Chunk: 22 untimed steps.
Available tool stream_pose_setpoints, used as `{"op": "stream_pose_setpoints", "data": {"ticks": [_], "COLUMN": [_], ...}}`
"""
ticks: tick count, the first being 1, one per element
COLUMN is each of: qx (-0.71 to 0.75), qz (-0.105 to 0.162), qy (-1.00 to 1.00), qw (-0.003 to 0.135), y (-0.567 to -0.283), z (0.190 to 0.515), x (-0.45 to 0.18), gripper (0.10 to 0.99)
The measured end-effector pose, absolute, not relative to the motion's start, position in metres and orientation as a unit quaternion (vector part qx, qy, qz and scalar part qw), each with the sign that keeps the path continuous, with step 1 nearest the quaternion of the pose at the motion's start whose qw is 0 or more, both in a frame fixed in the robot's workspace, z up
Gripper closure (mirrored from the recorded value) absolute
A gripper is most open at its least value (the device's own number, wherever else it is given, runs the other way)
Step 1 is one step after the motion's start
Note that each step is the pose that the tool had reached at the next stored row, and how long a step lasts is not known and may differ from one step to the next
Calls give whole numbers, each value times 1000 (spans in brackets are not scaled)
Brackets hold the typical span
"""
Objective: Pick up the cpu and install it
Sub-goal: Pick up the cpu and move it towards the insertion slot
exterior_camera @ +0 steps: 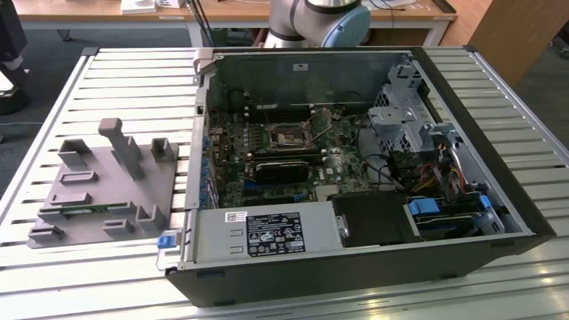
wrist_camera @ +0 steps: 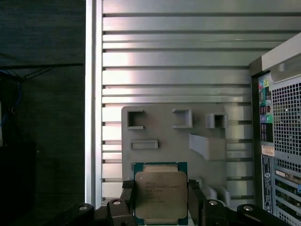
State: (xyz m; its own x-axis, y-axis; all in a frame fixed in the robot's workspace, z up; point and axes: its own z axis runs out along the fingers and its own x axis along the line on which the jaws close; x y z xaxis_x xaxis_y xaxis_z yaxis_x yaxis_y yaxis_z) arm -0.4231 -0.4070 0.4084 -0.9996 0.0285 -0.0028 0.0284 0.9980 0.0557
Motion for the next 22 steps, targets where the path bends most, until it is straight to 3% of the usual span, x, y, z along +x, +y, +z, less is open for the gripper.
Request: {"op": "stream_pose_setpoints", "data": {"ticks": [22], "qx": [14], "qz": [28], "qy": [1000], "qw": [2], "y": [-407], "z": [413], "x": [-411], "gripper": [545]}}
